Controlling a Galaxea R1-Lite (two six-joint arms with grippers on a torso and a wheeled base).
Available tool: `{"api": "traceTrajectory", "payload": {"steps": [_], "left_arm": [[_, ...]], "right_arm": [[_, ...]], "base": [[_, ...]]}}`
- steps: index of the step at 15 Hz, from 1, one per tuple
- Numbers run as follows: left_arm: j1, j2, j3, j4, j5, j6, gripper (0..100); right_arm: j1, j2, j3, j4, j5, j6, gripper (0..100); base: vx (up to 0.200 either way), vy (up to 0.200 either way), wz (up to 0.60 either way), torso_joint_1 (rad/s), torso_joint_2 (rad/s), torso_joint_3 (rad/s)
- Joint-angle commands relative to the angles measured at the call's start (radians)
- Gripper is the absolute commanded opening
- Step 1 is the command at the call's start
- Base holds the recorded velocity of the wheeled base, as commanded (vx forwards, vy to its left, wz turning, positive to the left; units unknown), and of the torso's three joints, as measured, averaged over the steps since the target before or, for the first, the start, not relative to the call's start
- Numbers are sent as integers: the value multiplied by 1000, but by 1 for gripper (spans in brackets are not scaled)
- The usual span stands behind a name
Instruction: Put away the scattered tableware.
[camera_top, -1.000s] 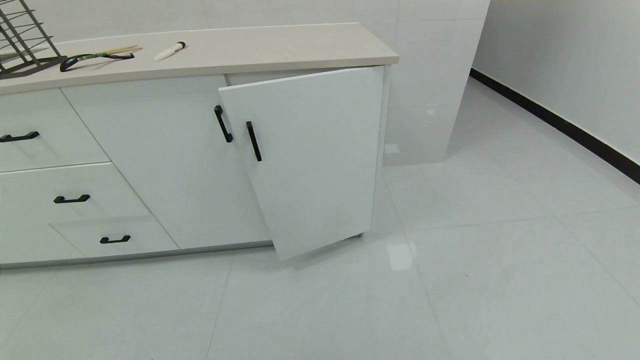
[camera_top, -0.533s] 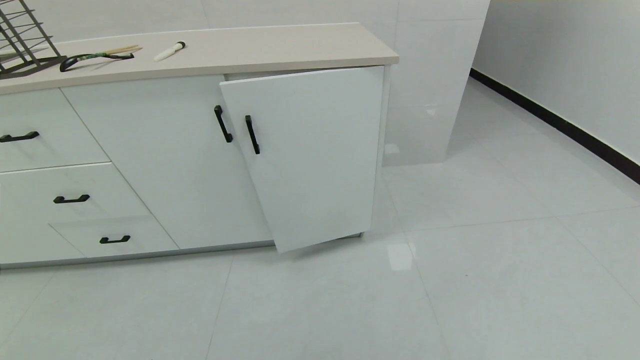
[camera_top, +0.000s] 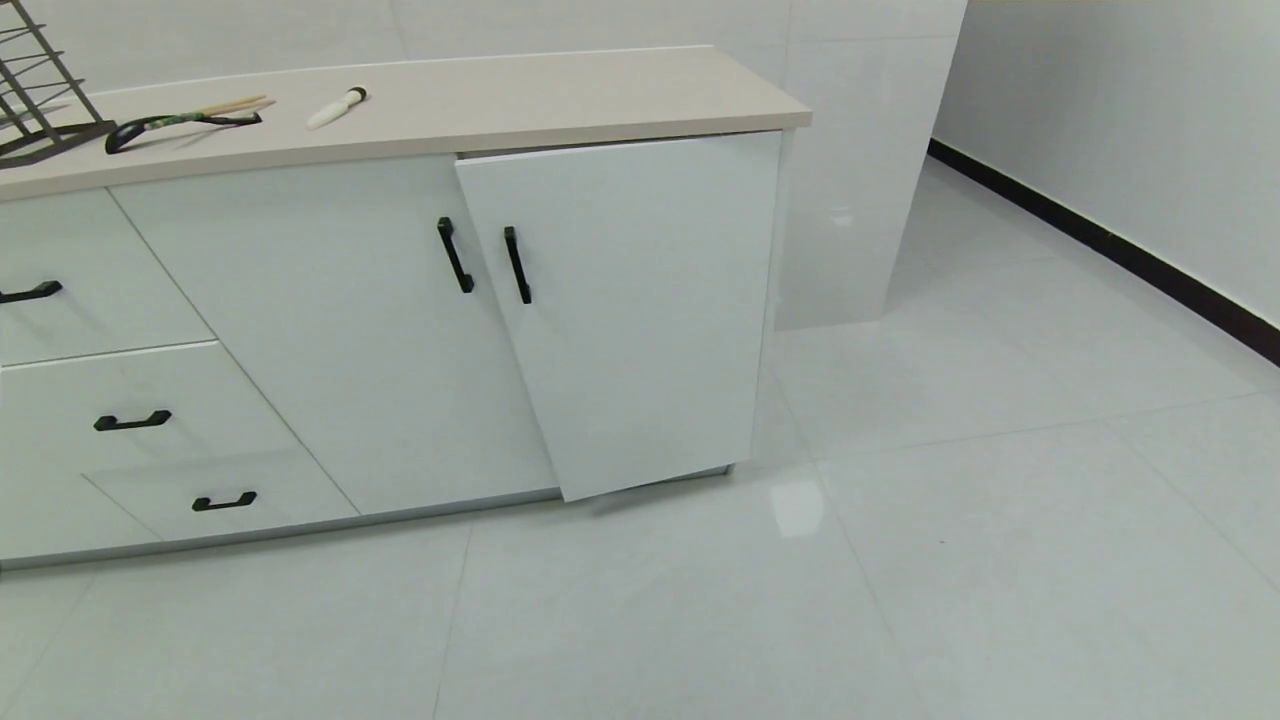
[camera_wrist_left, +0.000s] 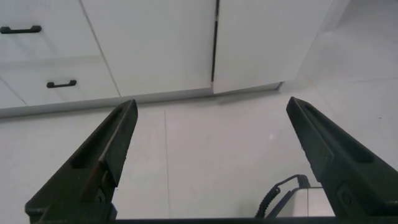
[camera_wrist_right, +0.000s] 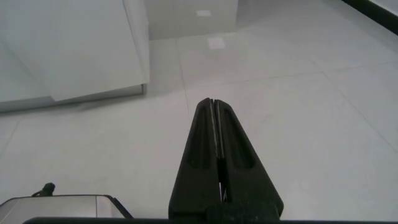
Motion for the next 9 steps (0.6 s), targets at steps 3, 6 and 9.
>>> {"api": "traceTrajectory", "payload": {"steps": [3, 6, 9], "left_arm": [[0, 0, 0, 0, 0, 0, 100], [0, 0, 0, 0, 0, 0, 100], [0, 0, 0, 0, 0, 0, 100]], "right_arm": [[0, 4, 0, 1, 0, 1, 0], [0, 4, 0, 1, 0, 1, 0], [0, 4, 0, 1, 0, 1, 0]], "base": [[200, 0, 0, -1, 2, 1], [133, 133, 0, 4, -1, 5], [0, 200, 0, 1, 2, 1]]}}
